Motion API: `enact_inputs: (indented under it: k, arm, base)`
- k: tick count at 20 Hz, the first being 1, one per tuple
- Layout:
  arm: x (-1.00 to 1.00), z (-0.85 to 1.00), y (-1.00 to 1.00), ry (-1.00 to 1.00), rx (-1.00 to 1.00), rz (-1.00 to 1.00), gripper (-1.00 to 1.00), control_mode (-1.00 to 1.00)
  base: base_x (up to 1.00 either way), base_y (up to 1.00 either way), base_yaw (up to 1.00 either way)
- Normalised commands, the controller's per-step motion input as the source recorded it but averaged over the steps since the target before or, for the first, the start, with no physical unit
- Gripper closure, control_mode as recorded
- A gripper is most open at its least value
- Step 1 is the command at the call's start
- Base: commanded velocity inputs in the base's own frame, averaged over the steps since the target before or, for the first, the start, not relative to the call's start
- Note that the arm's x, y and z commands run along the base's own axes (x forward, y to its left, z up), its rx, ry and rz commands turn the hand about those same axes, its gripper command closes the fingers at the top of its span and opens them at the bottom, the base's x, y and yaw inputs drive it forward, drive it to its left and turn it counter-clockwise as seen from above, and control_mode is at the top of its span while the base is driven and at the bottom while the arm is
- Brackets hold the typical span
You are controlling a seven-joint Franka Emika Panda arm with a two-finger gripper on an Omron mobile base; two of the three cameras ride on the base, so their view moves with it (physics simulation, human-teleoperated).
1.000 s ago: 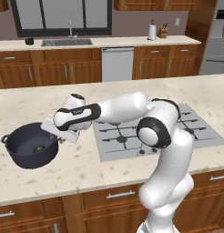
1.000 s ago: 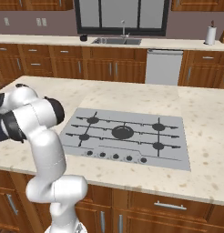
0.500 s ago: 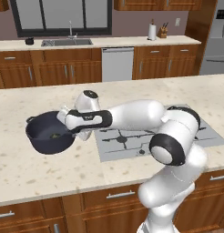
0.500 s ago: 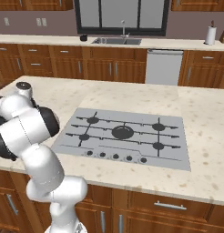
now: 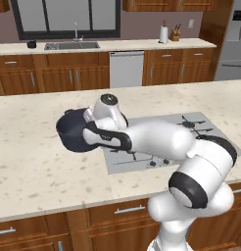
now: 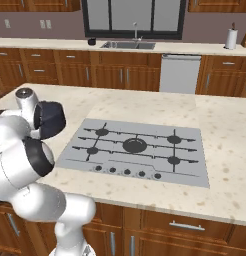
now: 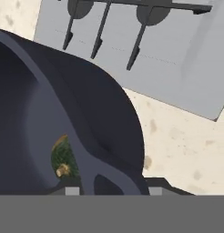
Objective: Turn on the sink faucet. Then move the squash from the counter to the sink. Turn off the sink. Move the vegetable from the sink to the pot next to the stove. Finally move the pot to the front right burner.
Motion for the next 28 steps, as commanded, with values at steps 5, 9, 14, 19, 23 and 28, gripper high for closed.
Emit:
enact_inputs:
  k: [5,9,14,19,23,28]
  arm:
    - [0.00,0.48,-0.73,0.01,0.00,-0.44,1.00,-1.00]
    - [0.00,0.40,-0.82,0.03,0.01,-0.44,1.00,-1.00]
    - [0.00,0.22,-0.96,0.03,0.07,-0.42,1.00,-1.00]
    - [-0.01,0.23,-1.00,0.01,0.09,-0.38,1.00,-1.00]
    - [-0.01,0.20,-0.99,0.00,0.09,-0.37,1.00,-1.00]
    - [-0.14,0.05,-0.90,-0.01,0.10,-0.36,1.00,-1.00]
  base:
    - [0.00,0.00,0.00]
    - [0.00,0.00,0.00]
    - [0.00,0.00,0.00]
    - [0.00,0.00,0.00]
    - [0.00,0.00,0.00]
    - [0.00,0.00,0.00]
